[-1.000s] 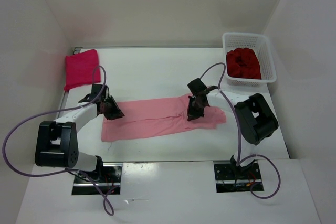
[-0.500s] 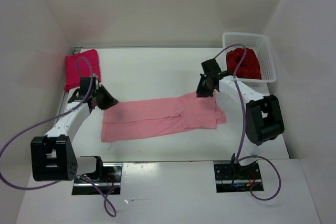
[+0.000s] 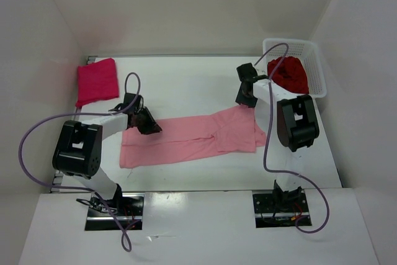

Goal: Fold and stack the t-shirts
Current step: Fold the other side of the tshirt into a rectangle

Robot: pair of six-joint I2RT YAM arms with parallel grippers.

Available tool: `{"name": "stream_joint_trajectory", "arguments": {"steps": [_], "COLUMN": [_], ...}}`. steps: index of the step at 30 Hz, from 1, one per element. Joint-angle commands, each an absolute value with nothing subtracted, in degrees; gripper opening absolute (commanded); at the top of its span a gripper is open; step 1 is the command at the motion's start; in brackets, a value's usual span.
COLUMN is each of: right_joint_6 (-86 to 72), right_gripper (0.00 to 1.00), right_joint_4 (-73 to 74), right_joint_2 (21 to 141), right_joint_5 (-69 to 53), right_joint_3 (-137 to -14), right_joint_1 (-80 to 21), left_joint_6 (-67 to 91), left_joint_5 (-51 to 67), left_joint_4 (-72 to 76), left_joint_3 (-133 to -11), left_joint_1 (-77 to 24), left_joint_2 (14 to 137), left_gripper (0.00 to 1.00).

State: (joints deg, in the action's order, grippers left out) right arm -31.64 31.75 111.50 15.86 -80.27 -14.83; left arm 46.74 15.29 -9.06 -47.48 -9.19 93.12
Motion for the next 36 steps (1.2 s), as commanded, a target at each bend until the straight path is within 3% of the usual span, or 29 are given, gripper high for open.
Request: {"name": "stream_joint_trajectory", "arguments": {"steps": [1,6,8,10,14,21,23,26,27,33,36], "right_joint_6": [-31.46,-32.7,-32.7,-33.31,-33.84,-33.84,-33.84,-33.23,-33.22,-32.08,-32.08], "right_gripper": [0.49,0.49,0.4,0.25,0.1,0.04,0.08,0.36,0.4,0.55,0.55], "right_joint_4": [31.11,30.41,30.41,30.41,30.41,30.41,30.93,30.94,30.94,33.66,33.66], "right_joint_2": [113.01,115.83,117.67,118.21,118.74,116.28,115.66,114.09,113.47,106.9,103.55], "right_joint_5": [19.69,21.53,21.53,22.06,22.59,23.12,23.12,19.96,18.56,11.17,8.01], "right_joint_3": [-82.43,-82.97,-83.58,-84.11,-83.5,-81.74,-81.74,-83.75,-83.76,-87.71,-84.47], "right_joint_1": [-14.59,-14.59,-14.59,-14.59,-13.97,-12.22,-12.22,-12.22,-12.22,-13.88,-14.58], "left_joint_6": [47.02,47.55,47.55,47.55,48.6,48.6,48.6,48.6,48.6,48.08,47.38], "left_joint_5": [16.87,18.98,19.77,19.17,18.02,19.42,18.11,19.15,19.16,19.78,20.57], "left_joint_4": [-5.8,-4.57,-3.96,-4.74,-6.15,-7.38,-7.38,-7.91,-7.91,-10.99,-10.99], "left_joint_3": [-45.62,-41.67,-40.7,-40.69,-39.21,-35.6,-35.07,-35.68,-36.29,-43.92,-47.27], "left_joint_1": [-5.73,-1.68,-0.53,0.18,2.45,9.4,10.01,10.02,10.02,10.02,9.32], "left_joint_2": [93.69,94.75,94.22,93.61,91.24,86.32,85.17,83.94,82.72,75.77,74.62], "left_gripper": [0.22,0.22,0.22,0.22,0.22,0.22,0.22,0.22,0.22,0.22,0.22]}}
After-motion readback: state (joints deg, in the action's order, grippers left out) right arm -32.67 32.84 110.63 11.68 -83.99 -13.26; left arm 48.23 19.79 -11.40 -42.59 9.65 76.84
